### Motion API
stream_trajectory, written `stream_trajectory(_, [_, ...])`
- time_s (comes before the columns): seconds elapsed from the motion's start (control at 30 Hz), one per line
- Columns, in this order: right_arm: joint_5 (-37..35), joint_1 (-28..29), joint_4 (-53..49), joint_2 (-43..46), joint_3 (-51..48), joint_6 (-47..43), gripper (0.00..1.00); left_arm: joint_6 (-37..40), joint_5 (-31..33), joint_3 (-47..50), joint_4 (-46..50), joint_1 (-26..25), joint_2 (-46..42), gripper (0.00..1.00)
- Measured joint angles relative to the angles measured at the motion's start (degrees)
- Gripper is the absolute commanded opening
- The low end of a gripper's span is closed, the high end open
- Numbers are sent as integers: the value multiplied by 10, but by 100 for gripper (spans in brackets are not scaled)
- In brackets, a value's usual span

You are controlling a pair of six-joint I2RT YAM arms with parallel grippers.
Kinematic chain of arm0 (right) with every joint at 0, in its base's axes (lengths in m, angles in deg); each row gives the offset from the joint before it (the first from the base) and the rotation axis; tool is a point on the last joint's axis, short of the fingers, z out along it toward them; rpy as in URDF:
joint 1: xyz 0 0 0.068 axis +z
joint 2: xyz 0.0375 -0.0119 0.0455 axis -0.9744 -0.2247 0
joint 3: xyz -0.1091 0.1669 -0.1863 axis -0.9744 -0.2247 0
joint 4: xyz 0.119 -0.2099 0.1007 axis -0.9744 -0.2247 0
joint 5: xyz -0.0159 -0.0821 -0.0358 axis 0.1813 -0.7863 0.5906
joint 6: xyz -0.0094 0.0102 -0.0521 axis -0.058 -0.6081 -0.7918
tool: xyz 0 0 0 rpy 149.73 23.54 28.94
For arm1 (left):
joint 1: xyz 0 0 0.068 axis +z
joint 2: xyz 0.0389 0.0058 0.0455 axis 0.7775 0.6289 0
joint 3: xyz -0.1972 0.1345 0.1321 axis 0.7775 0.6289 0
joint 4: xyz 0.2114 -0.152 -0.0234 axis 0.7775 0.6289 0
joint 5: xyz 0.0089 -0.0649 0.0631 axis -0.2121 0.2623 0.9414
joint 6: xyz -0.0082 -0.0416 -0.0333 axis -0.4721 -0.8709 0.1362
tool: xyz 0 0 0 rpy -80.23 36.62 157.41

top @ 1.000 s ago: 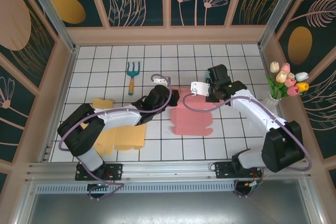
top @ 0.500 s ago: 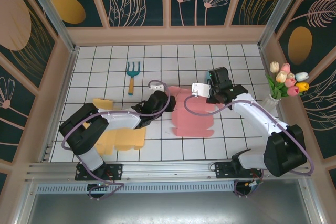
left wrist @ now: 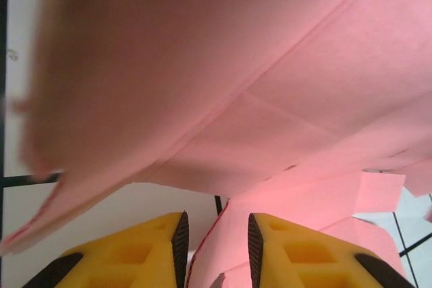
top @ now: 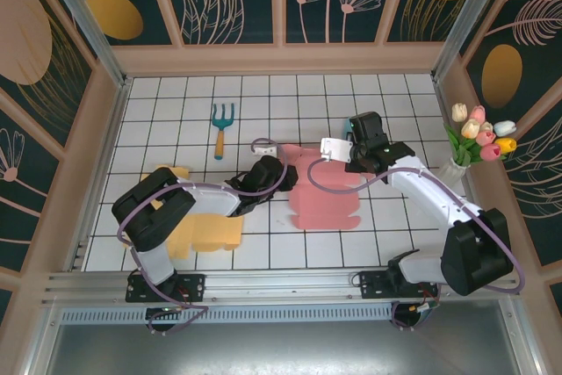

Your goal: Fold the paper box

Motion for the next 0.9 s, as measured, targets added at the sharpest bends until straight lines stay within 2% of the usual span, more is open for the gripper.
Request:
stream_trajectory(0.33, [5,3,30,-4,-22,0,0,-30,-62,-7,-57,0,0,31])
stream_trajectory(0.53, [7,4,44,-4,-35,-5,0,-17,-80,8,-98,0,-10,31])
stream_trajectory(0.7, [6,1,54,-3,-37,-5,0,31,-49,90,-103,0,-107,29])
stream_trajectory(0.9, [2,4,96,28,-69,-40,0,108,47,188,-104,0,-271,29])
